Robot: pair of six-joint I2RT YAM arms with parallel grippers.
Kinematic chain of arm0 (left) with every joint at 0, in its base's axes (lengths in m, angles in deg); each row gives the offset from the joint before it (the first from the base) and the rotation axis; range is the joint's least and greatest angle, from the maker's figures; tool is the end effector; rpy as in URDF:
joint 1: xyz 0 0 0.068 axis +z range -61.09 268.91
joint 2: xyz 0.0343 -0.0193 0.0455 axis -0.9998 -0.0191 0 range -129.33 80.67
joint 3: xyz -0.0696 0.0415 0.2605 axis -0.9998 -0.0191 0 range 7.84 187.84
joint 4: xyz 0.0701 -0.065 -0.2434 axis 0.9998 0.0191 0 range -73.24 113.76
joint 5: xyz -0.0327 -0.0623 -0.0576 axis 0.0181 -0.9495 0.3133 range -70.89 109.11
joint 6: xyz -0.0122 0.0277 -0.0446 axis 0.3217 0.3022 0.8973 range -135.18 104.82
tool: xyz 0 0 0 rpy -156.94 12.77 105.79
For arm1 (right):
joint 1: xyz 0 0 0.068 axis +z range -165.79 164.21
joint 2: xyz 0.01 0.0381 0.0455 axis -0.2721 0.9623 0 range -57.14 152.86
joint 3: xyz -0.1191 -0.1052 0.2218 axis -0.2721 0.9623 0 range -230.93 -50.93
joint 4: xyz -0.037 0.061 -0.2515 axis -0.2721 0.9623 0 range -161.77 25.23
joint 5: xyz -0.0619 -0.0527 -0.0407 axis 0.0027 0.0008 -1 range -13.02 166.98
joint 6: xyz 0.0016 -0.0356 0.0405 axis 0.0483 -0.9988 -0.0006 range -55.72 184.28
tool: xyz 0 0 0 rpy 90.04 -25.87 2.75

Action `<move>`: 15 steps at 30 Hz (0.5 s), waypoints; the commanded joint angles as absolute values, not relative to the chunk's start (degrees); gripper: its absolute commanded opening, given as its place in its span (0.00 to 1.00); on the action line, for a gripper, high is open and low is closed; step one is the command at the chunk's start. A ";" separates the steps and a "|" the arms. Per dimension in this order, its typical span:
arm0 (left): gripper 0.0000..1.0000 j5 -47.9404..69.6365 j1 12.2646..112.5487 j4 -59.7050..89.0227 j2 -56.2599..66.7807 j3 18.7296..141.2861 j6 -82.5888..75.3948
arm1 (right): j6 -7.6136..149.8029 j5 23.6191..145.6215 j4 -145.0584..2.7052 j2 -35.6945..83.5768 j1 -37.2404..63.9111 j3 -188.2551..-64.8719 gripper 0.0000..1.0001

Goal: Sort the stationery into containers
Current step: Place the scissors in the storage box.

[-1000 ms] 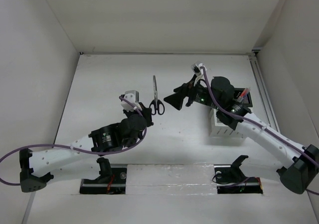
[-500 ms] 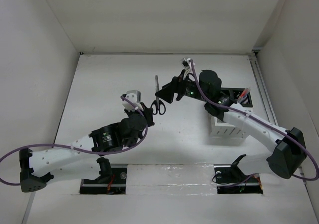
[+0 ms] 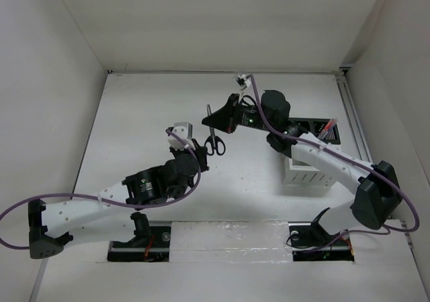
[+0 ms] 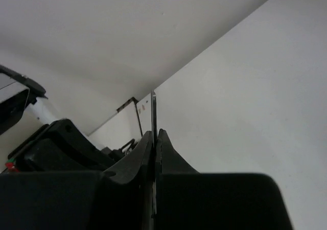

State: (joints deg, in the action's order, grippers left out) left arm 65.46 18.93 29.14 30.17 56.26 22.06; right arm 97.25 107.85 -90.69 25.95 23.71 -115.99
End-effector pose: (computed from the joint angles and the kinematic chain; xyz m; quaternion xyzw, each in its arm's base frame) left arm 0.0909 -0.1739 0.3436 -0.0265 0.7651 -0.2687 0.5845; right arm 0.2541 0.2331 0.3584 -0.2279 0.6644 0.5566 0.4437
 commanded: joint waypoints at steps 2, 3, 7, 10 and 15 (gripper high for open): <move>0.00 67.01 18.77 28.09 31.10 56.71 22.78 | 94.87 109.05 -94.89 24.87 23.50 -118.17 0.00; 0.15 68.05 18.77 28.97 31.10 57.31 24.62 | 93.91 109.67 -94.89 23.47 22.63 -118.17 0.00; 1.00 69.47 18.77 35.90 30.04 60.38 27.53 | 85.66 109.42 -94.89 16.02 18.23 -113.52 0.00; 1.00 69.47 18.77 43.87 28.64 64.85 30.87 | 79.86 109.41 -94.89 9.43 11.82 -108.77 0.00; 1.00 70.77 18.77 62.26 26.09 73.92 39.37 | 65.00 94.35 -81.48 -2.36 2.86 -102.36 0.00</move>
